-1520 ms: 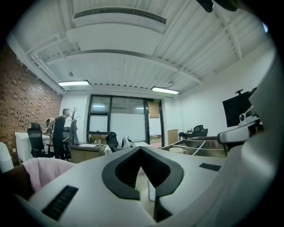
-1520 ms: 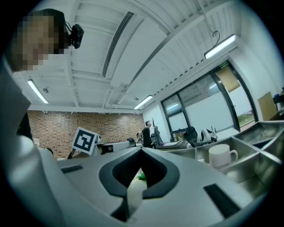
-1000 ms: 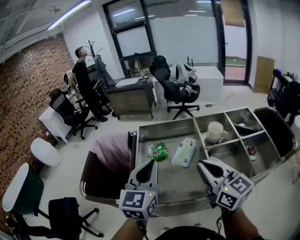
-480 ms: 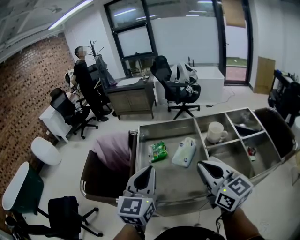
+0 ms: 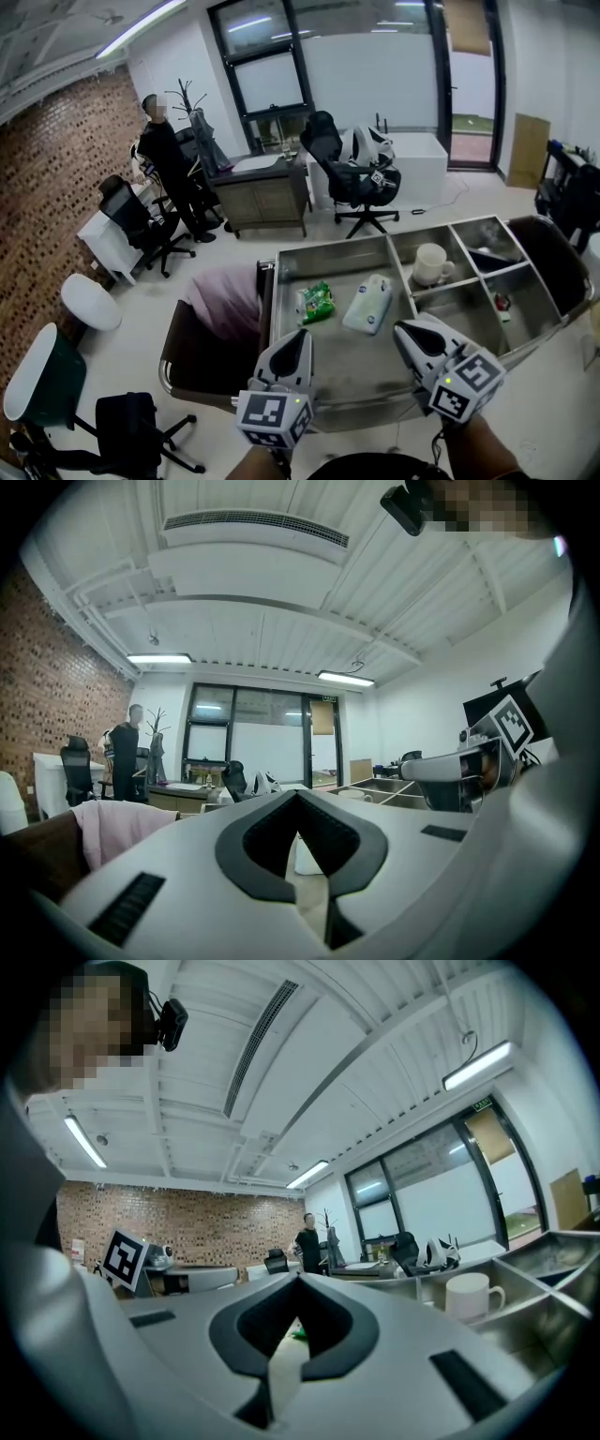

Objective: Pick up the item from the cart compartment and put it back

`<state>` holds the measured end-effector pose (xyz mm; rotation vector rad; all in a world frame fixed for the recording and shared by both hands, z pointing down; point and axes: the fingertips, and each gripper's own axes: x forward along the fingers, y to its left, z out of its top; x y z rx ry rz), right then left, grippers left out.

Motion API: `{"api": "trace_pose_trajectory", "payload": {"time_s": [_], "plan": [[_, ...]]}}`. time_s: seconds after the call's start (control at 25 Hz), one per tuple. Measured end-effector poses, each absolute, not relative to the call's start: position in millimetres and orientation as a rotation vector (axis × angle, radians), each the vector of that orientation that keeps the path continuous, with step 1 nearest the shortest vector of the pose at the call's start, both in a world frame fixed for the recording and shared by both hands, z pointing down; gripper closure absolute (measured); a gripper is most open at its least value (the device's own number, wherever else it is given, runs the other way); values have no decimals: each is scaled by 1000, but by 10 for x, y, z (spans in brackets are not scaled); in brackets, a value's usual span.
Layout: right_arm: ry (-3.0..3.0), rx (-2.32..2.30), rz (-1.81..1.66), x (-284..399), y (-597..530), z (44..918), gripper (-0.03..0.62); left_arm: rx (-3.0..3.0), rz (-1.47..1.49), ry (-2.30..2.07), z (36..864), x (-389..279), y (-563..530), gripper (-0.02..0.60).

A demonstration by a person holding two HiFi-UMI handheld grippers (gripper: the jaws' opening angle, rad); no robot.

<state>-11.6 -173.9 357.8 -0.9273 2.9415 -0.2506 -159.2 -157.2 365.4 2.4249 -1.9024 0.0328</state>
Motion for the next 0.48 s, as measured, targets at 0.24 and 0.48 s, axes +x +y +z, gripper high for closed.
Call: {"api": "trace_pose_trajectory", "payload": {"time_s": [0.24,0.48], "plan": [[2932,-945,-259,-67,-1743,3597,580,2423,38,-1901,3649,-1568,-1569,581],[2927,-950,-264,-47,-1733,3593,580,2423,31,-1897,3677,-1571,-1571,581]]}}
